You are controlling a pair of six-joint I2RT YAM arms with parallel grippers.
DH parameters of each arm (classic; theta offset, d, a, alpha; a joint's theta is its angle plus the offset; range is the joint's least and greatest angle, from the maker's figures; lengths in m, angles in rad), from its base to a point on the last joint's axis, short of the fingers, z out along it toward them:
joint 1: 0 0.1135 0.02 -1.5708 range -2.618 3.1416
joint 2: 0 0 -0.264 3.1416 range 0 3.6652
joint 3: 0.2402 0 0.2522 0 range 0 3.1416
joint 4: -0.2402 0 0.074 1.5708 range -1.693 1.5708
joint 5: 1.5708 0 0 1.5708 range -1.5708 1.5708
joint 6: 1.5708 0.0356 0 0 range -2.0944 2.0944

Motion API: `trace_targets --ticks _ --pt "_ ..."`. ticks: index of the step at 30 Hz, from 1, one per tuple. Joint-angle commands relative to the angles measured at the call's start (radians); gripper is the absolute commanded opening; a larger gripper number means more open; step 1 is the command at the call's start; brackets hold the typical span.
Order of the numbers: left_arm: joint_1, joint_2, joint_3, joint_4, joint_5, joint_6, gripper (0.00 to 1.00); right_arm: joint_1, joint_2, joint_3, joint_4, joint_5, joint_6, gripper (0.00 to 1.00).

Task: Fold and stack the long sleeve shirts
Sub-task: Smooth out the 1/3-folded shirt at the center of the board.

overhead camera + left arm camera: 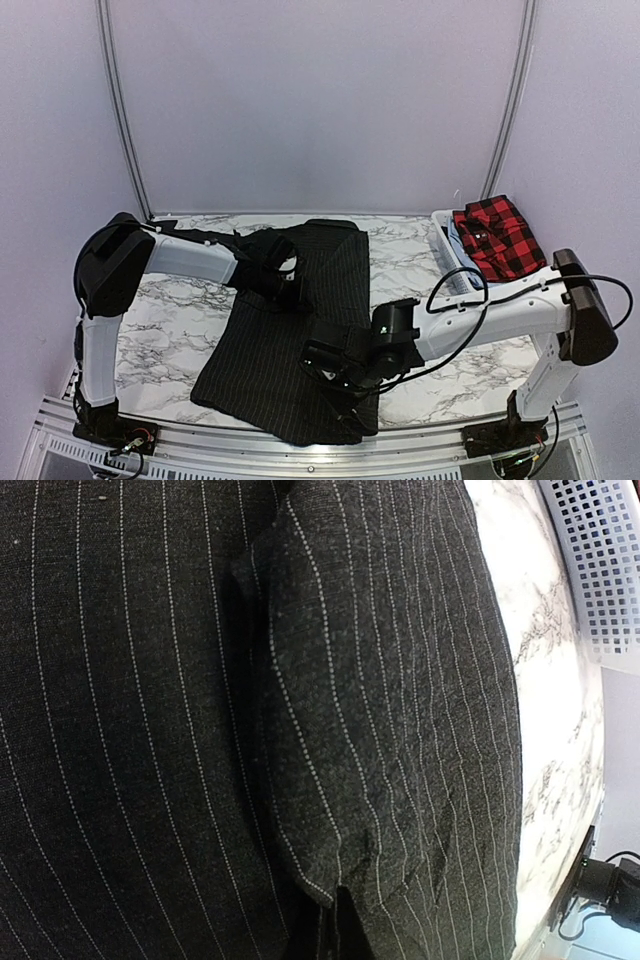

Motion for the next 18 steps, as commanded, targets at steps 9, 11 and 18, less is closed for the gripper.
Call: trace_targets --ticks 9,11,18 --pt "0.052 -0.098 0.019 0.030 -0.011 -0.009 0.00 0.006 0.043 0.150 -0.091 0.041 -0.053 0.00" --pt "0.062 -0.101 0.021 0.030 -0.011 -0.009 0.00 0.006 0.047 0.144 -0.083 0.036 -0.057 0.00" --pt "0.085 -0.056 0.026 0.031 0.008 -0.007 0.00 0.004 0.069 0.118 0.008 -0.018 -0.065 0.14"
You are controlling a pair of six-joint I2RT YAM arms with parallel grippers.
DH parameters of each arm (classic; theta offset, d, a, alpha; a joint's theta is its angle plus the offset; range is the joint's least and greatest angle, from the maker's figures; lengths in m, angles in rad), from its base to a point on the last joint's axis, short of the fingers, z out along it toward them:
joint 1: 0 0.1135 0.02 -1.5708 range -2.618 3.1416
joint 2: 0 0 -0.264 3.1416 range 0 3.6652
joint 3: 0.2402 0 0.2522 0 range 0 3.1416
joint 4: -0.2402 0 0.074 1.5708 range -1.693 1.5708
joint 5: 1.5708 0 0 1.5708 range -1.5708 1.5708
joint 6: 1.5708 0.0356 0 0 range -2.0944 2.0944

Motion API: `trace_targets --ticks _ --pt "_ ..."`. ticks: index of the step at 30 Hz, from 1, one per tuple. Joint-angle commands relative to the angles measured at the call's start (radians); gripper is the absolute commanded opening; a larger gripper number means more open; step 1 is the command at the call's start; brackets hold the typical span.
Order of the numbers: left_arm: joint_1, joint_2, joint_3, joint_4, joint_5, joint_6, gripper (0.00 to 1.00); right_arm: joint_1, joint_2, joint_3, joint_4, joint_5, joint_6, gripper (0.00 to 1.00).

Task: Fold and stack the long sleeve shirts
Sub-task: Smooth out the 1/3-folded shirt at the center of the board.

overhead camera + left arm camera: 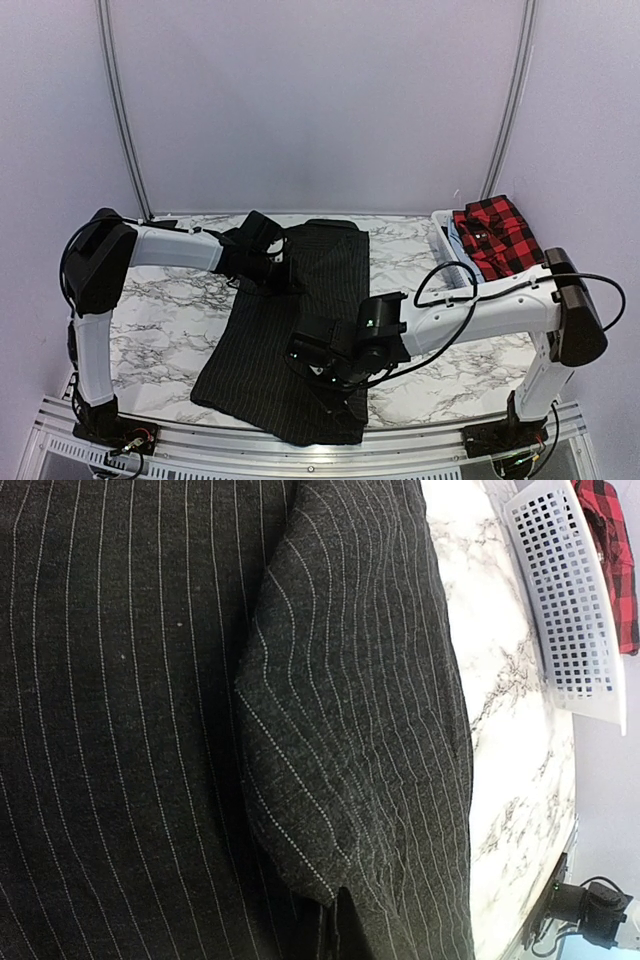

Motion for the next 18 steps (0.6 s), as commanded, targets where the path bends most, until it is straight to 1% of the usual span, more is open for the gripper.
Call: trace_targets --ticks 1,2,3,4,5,7,8,9,10,13,15,16,18 --pt "0.016 0.018 0.024 0.024 0.000 0.003 0.00 0.000 0.008 0.006 0.061 -0.027 -0.015 0.23" --pt "0.017 0.026 0.022 0.024 -0.006 0.006 0.00 -0.006 0.002 0.006 0.071 -0.025 -0.018 0.31" --pt "0.020 0.031 0.020 0.022 -0.008 0.008 0.01 -0.017 -0.009 0.006 0.083 -0.026 -0.022 0.37" --pt "0.024 0.036 0.020 0.023 -0.008 0.010 0.05 -0.030 -0.024 0.001 0.106 -0.029 -0.024 0.40" --pt "0.030 0.038 0.020 0.023 -0.008 0.012 0.16 -0.047 -0.044 -0.005 0.127 -0.038 -0.030 0.44" --pt "0.038 0.034 0.019 0.022 -0.016 0.020 0.36 -0.093 -0.095 -0.024 0.171 -0.055 -0.047 0.47" --pt "0.041 0.026 0.017 0.019 -0.028 0.028 0.44 -0.122 -0.127 -0.032 0.192 -0.051 -0.056 0.47" --pt "0.043 0.013 0.013 0.017 -0.045 0.035 0.49 -0.156 -0.154 -0.041 0.210 -0.034 -0.066 0.47" --pt "0.047 -0.002 0.008 0.015 -0.074 0.043 0.51 -0.205 -0.192 -0.046 0.227 -0.017 -0.078 0.48" --pt "0.059 -0.039 -0.007 0.010 -0.128 0.050 0.50 -0.358 -0.258 -0.086 0.342 -0.008 -0.113 0.46" --pt "0.063 -0.056 -0.004 0.008 -0.143 0.058 0.45 -0.462 -0.274 -0.114 0.451 -0.056 -0.132 0.42" --pt "0.062 -0.059 0.003 0.006 -0.141 0.063 0.41 -0.514 -0.271 -0.127 0.539 -0.120 -0.141 0.40" --pt "0.062 -0.055 0.026 0.006 -0.110 0.069 0.32 -0.603 -0.238 -0.136 0.656 -0.227 -0.148 0.36"
